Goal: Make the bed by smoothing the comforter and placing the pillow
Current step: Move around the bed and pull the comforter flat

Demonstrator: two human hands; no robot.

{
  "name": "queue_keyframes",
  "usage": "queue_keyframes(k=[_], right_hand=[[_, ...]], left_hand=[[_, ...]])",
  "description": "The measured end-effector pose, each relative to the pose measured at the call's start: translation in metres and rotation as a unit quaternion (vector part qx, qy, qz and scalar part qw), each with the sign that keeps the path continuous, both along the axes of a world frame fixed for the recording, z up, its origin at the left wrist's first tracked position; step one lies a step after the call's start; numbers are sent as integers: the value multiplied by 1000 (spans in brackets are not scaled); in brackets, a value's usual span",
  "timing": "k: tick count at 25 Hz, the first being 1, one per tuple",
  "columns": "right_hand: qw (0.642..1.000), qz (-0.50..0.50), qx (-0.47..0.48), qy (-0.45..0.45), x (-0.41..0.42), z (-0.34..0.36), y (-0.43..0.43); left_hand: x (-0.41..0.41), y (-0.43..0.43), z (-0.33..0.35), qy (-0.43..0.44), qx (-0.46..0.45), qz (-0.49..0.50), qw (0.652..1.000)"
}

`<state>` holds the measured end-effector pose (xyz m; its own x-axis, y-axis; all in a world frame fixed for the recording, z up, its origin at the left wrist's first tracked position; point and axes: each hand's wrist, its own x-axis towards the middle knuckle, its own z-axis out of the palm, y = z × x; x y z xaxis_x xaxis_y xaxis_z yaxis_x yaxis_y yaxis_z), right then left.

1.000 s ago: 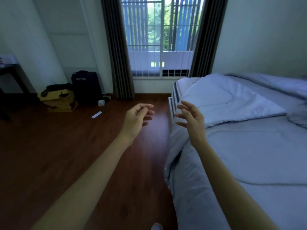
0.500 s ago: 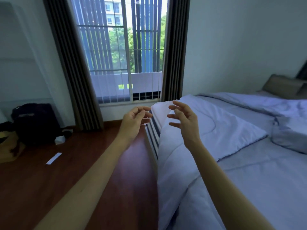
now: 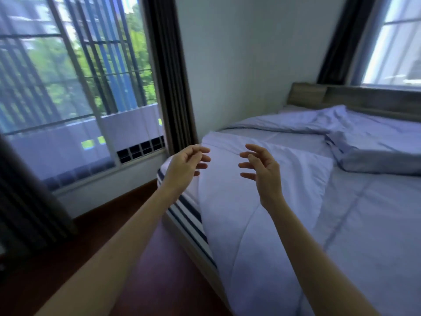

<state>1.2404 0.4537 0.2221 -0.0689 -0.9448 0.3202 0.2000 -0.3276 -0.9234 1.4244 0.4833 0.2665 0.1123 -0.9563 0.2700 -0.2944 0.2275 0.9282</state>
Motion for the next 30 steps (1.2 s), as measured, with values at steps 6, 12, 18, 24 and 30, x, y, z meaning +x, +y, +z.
queue_keyframes(k=[6, 12, 18, 24, 30], right_hand=[[980, -187, 60, -17, -51, -46, -62], [935, -330, 125, -37, -97, -114, -107], [861, -430, 263, -68, -125, -212, -102], [749, -454, 479, 57, -123, -305, -76], [782, -384, 491, 2, -84, -301, -86]], left_hand=[[-45, -117, -48, -40, 59, -176, 982], [-117, -205, -104, -97, 130, -317, 934], [-153, -250, -196, -230, 214, -403, 859], [-177, -265, -254, -284, 258, -493, 781], [-200, -287, -292, -378, 166, -537, 736]])
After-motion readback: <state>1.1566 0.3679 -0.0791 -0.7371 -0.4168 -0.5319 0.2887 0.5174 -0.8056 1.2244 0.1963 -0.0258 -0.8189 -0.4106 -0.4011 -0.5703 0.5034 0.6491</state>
